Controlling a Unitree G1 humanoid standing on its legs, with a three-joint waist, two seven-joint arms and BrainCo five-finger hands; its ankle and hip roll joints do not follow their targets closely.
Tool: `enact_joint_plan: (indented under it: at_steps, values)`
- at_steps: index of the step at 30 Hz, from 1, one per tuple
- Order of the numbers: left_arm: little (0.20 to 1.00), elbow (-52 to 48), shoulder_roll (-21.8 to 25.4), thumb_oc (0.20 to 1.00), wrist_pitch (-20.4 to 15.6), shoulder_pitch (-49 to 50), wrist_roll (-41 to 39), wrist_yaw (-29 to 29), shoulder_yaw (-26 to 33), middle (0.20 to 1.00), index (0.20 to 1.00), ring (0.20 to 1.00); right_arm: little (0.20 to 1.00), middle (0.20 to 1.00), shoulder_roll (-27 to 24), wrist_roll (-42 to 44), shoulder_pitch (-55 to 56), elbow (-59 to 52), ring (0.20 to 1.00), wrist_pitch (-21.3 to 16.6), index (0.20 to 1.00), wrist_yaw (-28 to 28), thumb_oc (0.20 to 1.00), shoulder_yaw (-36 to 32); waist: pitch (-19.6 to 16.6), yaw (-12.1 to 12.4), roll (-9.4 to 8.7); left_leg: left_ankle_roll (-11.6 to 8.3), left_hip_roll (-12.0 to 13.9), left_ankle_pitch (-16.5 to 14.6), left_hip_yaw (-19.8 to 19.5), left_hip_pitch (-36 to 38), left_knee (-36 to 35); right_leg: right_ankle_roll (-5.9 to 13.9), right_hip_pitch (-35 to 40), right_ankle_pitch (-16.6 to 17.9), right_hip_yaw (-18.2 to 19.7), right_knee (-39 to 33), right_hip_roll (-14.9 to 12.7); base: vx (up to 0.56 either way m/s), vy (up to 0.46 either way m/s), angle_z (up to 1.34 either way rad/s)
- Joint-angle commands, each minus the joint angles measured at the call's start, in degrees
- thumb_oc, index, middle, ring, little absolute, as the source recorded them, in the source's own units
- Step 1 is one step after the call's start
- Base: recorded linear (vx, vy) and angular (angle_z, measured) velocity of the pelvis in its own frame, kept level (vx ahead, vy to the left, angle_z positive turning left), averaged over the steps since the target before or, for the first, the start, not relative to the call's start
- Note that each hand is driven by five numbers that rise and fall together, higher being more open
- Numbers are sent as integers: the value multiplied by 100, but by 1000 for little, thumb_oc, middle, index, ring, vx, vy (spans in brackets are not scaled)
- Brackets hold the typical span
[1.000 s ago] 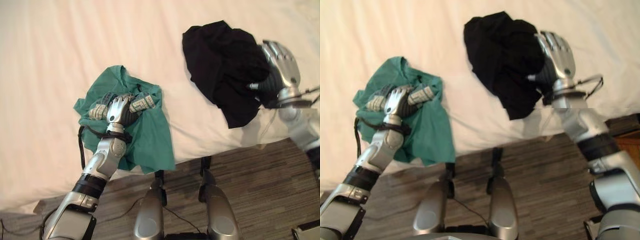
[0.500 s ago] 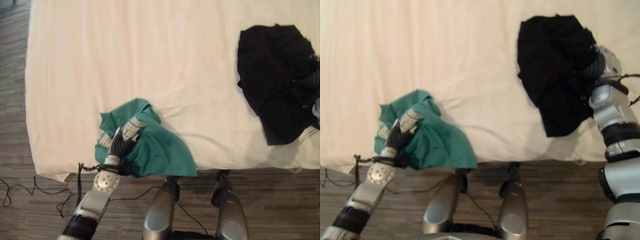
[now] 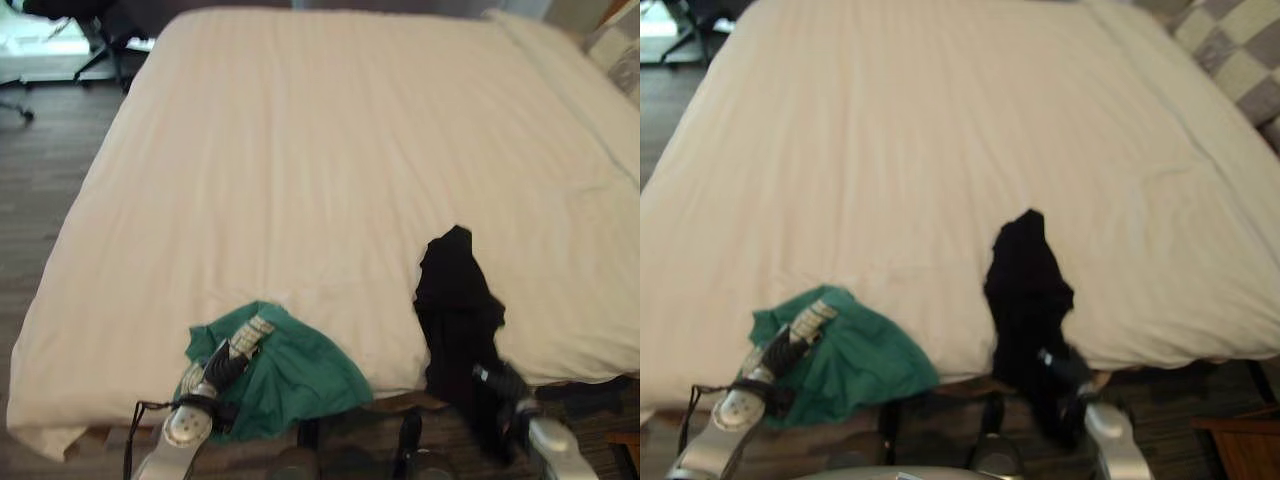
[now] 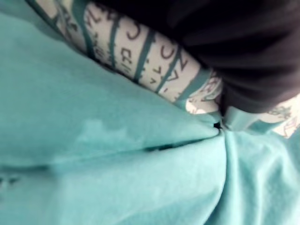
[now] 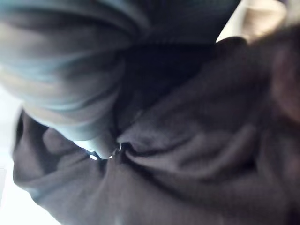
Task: Tidy up the quilt and then pick up the clothes from the bed and put them into the laundry hamper.
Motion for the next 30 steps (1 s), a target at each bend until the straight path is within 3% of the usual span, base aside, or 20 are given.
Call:
enact_joint_plan:
  at_steps: [1, 2, 3, 4, 8, 10, 13, 14, 15, 17, 19, 20, 21, 22, 24, 25, 26, 28, 29, 30]
  values:
    - [200, 119, -95, 200, -27, 282, -8, -63, 163, 200, 200, 200, 200, 200, -18, 536, 115, -4, 200, -40, 200, 345, 200, 34, -81, -209, -11, 95, 3, -255, -77, 1, 7, 411, -371, -471, 1006, 557, 239, 84, 94, 0]
    - [200, 238, -171, 200, -26, 420, -106, -49, 205, 200, 200, 200, 200, 200, -60, 562, 212, 71, 200, -75, 200, 362, 200, 74, -167, -266, 49, 129, -63, -191, -198, 34, -58, 316, -375, -654, 1443, 605, 603, 65, 74, 11]
    - [200, 239, -174, 200, -29, 424, -106, -48, 205, 200, 200, 200, 200, 200, -65, 563, 213, 74, 200, -78, 200, 362, 200, 78, -164, -264, 54, 126, -57, -194, -195, 50, -66, 312, -372, -666, 1447, 617, 609, 80, 86, 26]
    - [200, 328, -237, 200, -25, 492, -136, -9, 178, 200, 200, 200, 200, 200, -46, 421, 105, 219, 200, -118, 200, 277, 200, 208, -179, -272, 119, 163, -138, -146, -388, 61, -96, 167, -320, -816, 1774, 678, 908, 67, 44, 41]
    - [200, 573, -431, 200, -51, 343, -291, 256, 127, 200, 200, 200, 200, 200, 29, 281, -464, 433, 200, -155, 200, 73, 200, 733, -156, -118, 212, 204, -399, -139, -817, -102, 126, -37, -120, -868, 2155, 448, 1137, 40, 12, 52]
    - [200, 623, -523, 200, -68, 275, -405, 383, 157, 200, 200, 200, 200, 200, 0, 156, -786, 517, 200, -150, 200, 14, 200, 1016, -99, -19, 266, 214, -486, -119, -968, -150, 183, -60, -49, -833, 2051, 323, 1107, -21, 6, 87]
    - [200, 691, -702, 200, -162, 143, -634, 632, 228, 200, 200, 200, 200, 200, -132, -125, -1343, 437, 200, -265, 200, -144, 200, 1375, -83, 373, 442, 142, -665, -4, -1321, -450, 301, -54, 40, -899, 1618, 28, 955, -134, 45, 101]
    - [200, 743, -745, 200, -199, -74, -705, 737, 120, 200, 200, 200, 200, 200, -253, -260, -1535, 311, 200, -348, 200, -370, 200, 1370, 78, 570, 560, -61, -552, 54, -977, -772, 559, -25, 44, -1032, 1004, 6, 748, -243, 79, 179]
    - [200, 745, -747, 200, -199, -80, -705, 738, 120, 200, 200, 200, 200, 200, -254, -260, -1541, 314, 200, -349, 200, -370, 200, 1368, 70, 552, 562, -62, -557, 65, -995, -796, 565, -23, 31, -1025, 986, 4, 746, -308, 97, 236]
    - [200, 1110, -836, 200, -251, -254, -728, 952, 145, 200, 200, 200, 200, 200, -153, -412, -1816, 320, 200, -372, 200, -604, 200, 1503, 227, 713, 564, -116, 150, 28, 183, -860, 718, 56, 146, -932, 29, 2, 390, -289, 140, 290]
    - [200, 1326, -880, 200, -257, -280, -740, 1050, 213, 200, 200, 200, 200, 200, -110, -465, -1820, 336, 200, -382, 200, -667, 200, 1466, 238, 738, 510, -155, 356, 42, 270, -874, 785, 97, 207, -853, -299, 1, 211, -229, 224, 174]
    - [200, 1664, -954, 200, -234, -307, -791, 1234, 337, 200, 200, 200, 200, 200, -37, -558, -1753, 390, 200, -365, 200, -762, 200, 1413, 195, 770, 429, -260, 922, 115, 622, -774, 813, 176, 329, -763, -881, 50, -137, -194, 395, 168]
    - [200, 1791, -991, 200, -202, -338, -852, 1330, 373, 200, 200, 200, 200, 200, 13, -606, -1769, 473, 200, -329, 200, -814, 200, 1400, 122, 747, 422, -359, 1238, 109, 840, -645, 773, 245, 454, -791, -1055, 46, -239, -110, 328, 195]
    - [200, 1798, -990, 200, -205, -341, -854, 1333, 372, 200, 200, 200, 200, 200, 17, -608, -1773, 480, 200, -332, 200, -818, 200, 1403, 133, 741, 427, -369, 1246, 108, 832, -628, 768, 245, 475, -796, -1064, 43, -228, -26, 264, 193]
    - [200, 2056, -1042, 200, -183, -368, -1002, 1538, 468, 200, 200, 200, 200, 200, 135, -662, -1549, 482, 200, -313, 200, -885, 200, 1285, -84, 812, 449, -592, 1733, 348, 1260, -514, 460, 352, 704, -781, -1603, 121, -513, -67, 496, 180]
    - [200, 2059, -1041, 200, -184, -363, -1003, 1540, 460, 200, 200, 200, 200, 200, 135, -665, -1534, 474, 200, -311, 200, -883, 200, 1281, -90, 797, 452, -594, 1726, 361, 1242, -508, 438, 358, 717, -787, -1624, 127, -516, -24, 720, 176]
    - [200, 2192, -1074, 200, -185, -477, -957, 1581, 421, 200, 200, 200, 200, 200, 233, -655, -1237, 438, 200, -303, 200, -921, 200, 1057, -216, 941, 417, -612, 1477, 289, 989, -548, 221, 449, 877, -660, -2025, 369, -846, 12, 392, 184]
    - [200, 2187, -1041, 200, -212, -533, -916, 1590, 382, 200, 200, 200, 200, 200, 262, -672, -1150, 466, 200, -303, 200, -948, 200, 963, -223, 987, 384, -524, 1260, 204, 772, -633, 229, 525, 931, -468, -2231, 650, -1091, 76, 444, 206]
    - [200, 2137, -1000, 200, -231, -568, -918, 1630, 376, 200, 200, 200, 200, 200, 305, -616, -1148, 503, 200, -294, 200, -984, 200, 895, -171, 956, 323, -398, 1020, 89, 609, -678, 290, 578, 879, -291, -2251, 1057, -1334, 211, 518, 156]
    - [200, 1998, -924, 200, -314, -571, -956, 1726, 341, 200, 200, 200, 200, 200, 320, -523, -1082, 385, 200, -345, 200, -1028, 200, 837, -106, 906, 330, -321, 847, 51, 419, -677, 238, 448, 721, -345, -1824, 1369, -1161, 200, 621, 168]
